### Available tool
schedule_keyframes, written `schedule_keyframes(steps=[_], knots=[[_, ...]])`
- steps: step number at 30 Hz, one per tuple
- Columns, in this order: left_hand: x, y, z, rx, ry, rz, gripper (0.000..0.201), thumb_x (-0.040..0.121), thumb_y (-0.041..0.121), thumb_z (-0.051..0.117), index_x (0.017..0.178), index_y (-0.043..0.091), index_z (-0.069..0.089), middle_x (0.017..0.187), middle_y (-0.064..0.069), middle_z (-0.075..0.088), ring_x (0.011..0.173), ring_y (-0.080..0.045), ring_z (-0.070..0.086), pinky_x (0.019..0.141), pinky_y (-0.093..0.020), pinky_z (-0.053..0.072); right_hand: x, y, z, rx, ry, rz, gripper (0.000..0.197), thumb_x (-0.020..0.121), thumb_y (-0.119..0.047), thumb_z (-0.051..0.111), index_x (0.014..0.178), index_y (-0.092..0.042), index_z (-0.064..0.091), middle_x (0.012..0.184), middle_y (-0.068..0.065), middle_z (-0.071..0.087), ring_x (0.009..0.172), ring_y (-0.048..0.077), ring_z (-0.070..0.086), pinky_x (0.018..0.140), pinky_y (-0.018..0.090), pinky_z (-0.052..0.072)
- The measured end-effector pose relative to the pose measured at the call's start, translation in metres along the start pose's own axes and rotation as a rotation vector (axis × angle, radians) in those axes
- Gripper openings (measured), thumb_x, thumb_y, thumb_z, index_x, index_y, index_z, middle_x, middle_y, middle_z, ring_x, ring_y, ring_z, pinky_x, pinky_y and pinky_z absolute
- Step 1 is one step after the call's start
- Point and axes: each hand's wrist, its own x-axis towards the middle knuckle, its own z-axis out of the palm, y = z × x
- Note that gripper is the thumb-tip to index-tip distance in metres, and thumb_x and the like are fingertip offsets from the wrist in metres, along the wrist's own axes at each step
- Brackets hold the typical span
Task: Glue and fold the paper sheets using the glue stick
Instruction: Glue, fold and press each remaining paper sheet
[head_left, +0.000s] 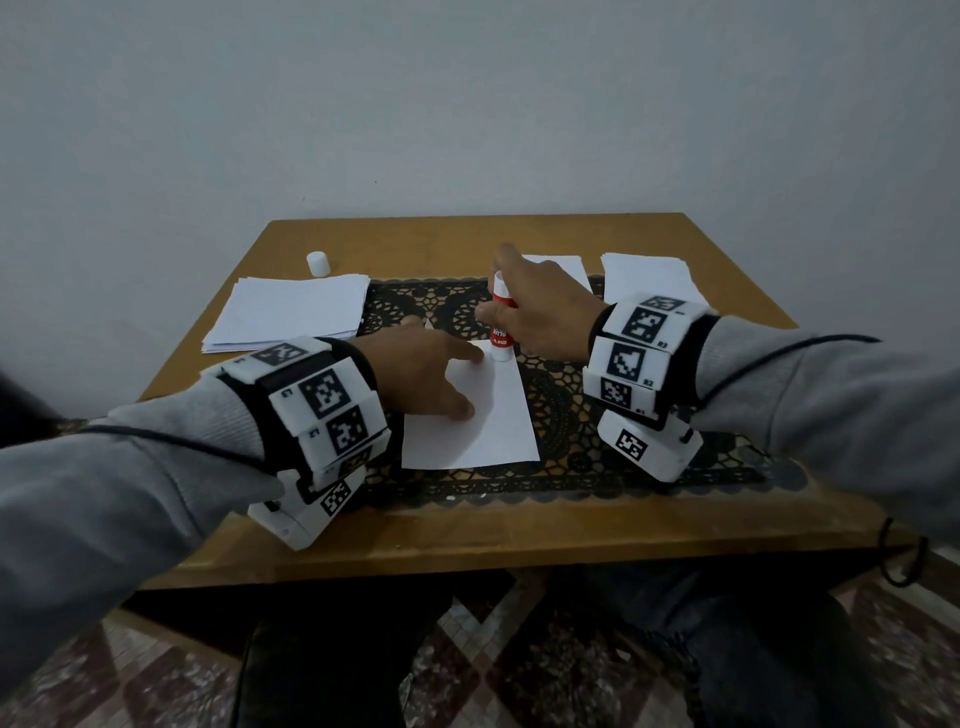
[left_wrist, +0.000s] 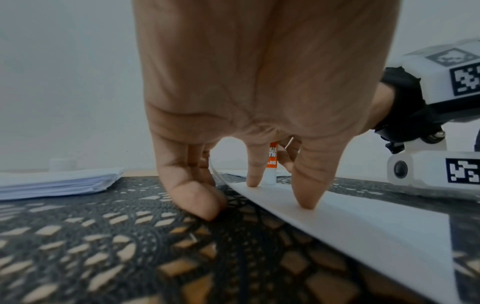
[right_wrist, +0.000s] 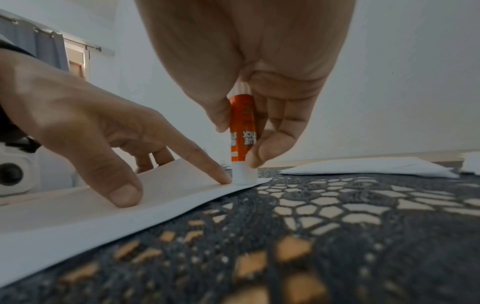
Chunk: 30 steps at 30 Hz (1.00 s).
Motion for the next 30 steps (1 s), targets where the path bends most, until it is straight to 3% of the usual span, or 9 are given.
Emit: schedule_keyframes(steps=[4, 8, 12, 17, 21, 23, 26, 28, 30], knots=[[0.0, 0.001, -0.002, 0.007, -0.005, -0.001, 0.071, 0.087, 0.05, 0.061, 0.148, 0.034, 0.029, 0.146, -0.004, 0.041, 0.132, -0.024, 0.031, 0.102, -0.033, 0.032, -0.007, -0.001, -0.001, 0.005, -0.009, -0.003, 0.025, 0.097, -0.029, 0.053, 0.103, -0.016, 0.032, 0.087, 0.007, 0.059, 0.073, 0.023, 0.057, 0.052, 0.026, 0.038], [-0.001, 0.002, -0.002, 0.01, -0.014, -0.005, 0.072, 0.086, 0.051, 0.061, 0.148, 0.034, 0.028, 0.148, -0.003, 0.039, 0.133, -0.023, 0.031, 0.104, -0.034, 0.032, -0.022, -0.005, 0.001, 0.011, -0.018, -0.028, 0.025, 0.097, -0.029, 0.052, 0.109, -0.015, 0.036, 0.091, 0.01, 0.063, 0.077, 0.024, 0.061, 0.062, 0.032, 0.048], [0.002, -0.001, 0.0, 0.004, -0.016, 0.004, 0.073, 0.085, 0.05, 0.063, 0.147, 0.034, 0.03, 0.146, -0.002, 0.043, 0.131, -0.024, 0.036, 0.106, -0.037, 0.035, -0.04, -0.011, 0.0, 0.02, -0.038, -0.058, 0.026, 0.097, -0.03, 0.052, 0.112, -0.015, 0.038, 0.089, 0.006, 0.06, 0.076, 0.021, 0.059, 0.059, 0.027, 0.044], [0.006, -0.006, 0.002, -0.005, -0.012, 0.015, 0.071, 0.083, 0.051, 0.064, 0.145, 0.034, 0.034, 0.144, 0.0, 0.046, 0.13, -0.023, 0.038, 0.107, -0.041, 0.035, -0.061, -0.016, 0.001, 0.06, -0.073, -0.101, 0.023, 0.097, -0.029, 0.052, 0.108, -0.013, 0.04, 0.085, 0.005, 0.06, 0.072, 0.021, 0.058, 0.061, 0.032, 0.046], [0.009, -0.007, 0.004, -0.023, -0.009, 0.013, 0.07, 0.081, 0.051, 0.066, 0.143, 0.034, 0.038, 0.141, 0.0, 0.049, 0.128, -0.023, 0.039, 0.106, -0.041, 0.036, -0.076, -0.019, 0.0, 0.091, -0.079, -0.131, 0.02, 0.097, -0.027, 0.052, 0.107, -0.014, 0.041, 0.082, -0.002, 0.058, 0.069, 0.013, 0.056, 0.059, 0.024, 0.044], [0.009, -0.008, 0.003, -0.069, 0.0, 0.037, 0.067, 0.081, 0.046, 0.069, 0.141, 0.032, 0.043, 0.131, -0.002, 0.054, 0.124, -0.024, 0.042, 0.1, -0.034, 0.037, -0.08, -0.019, 0.0, 0.115, -0.088, -0.128, 0.02, 0.097, -0.026, 0.053, 0.108, -0.013, 0.043, 0.079, -0.004, 0.058, 0.065, 0.009, 0.056, 0.057, 0.019, 0.043], [0.011, -0.01, -0.004, -0.321, 0.145, 0.111, 0.042, 0.082, 0.027, 0.072, 0.123, 0.026, 0.062, 0.115, 0.004, 0.06, 0.116, -0.017, 0.051, 0.092, -0.026, 0.036, -0.082, -0.019, -0.001, 0.142, -0.104, -0.121, 0.018, 0.096, -0.027, 0.054, 0.105, -0.018, 0.041, 0.079, -0.007, 0.058, 0.066, 0.008, 0.057, 0.055, 0.017, 0.044], [0.014, -0.011, -0.013, -0.476, 0.278, 0.132, 0.022, 0.082, 0.015, 0.072, 0.102, 0.024, 0.07, 0.109, 0.005, 0.065, 0.104, -0.01, 0.056, 0.088, -0.026, 0.039, -0.082, -0.019, -0.004, 0.153, -0.129, -0.116, 0.017, 0.096, -0.027, 0.054, 0.104, -0.022, 0.04, 0.082, -0.003, 0.061, 0.07, 0.012, 0.059, 0.061, 0.025, 0.049], [0.018, -0.011, -0.025, -0.544, 0.344, 0.172, 0.019, 0.08, 0.006, 0.071, 0.083, 0.025, 0.07, 0.094, 0.001, 0.069, 0.088, -0.009, 0.06, 0.08, -0.027, 0.044, -0.081, -0.019, -0.008, 0.159, -0.166, -0.101, 0.017, 0.096, -0.027, 0.054, 0.105, -0.018, 0.043, 0.085, 0.003, 0.063, 0.072, 0.017, 0.061, 0.066, 0.034, 0.051]])
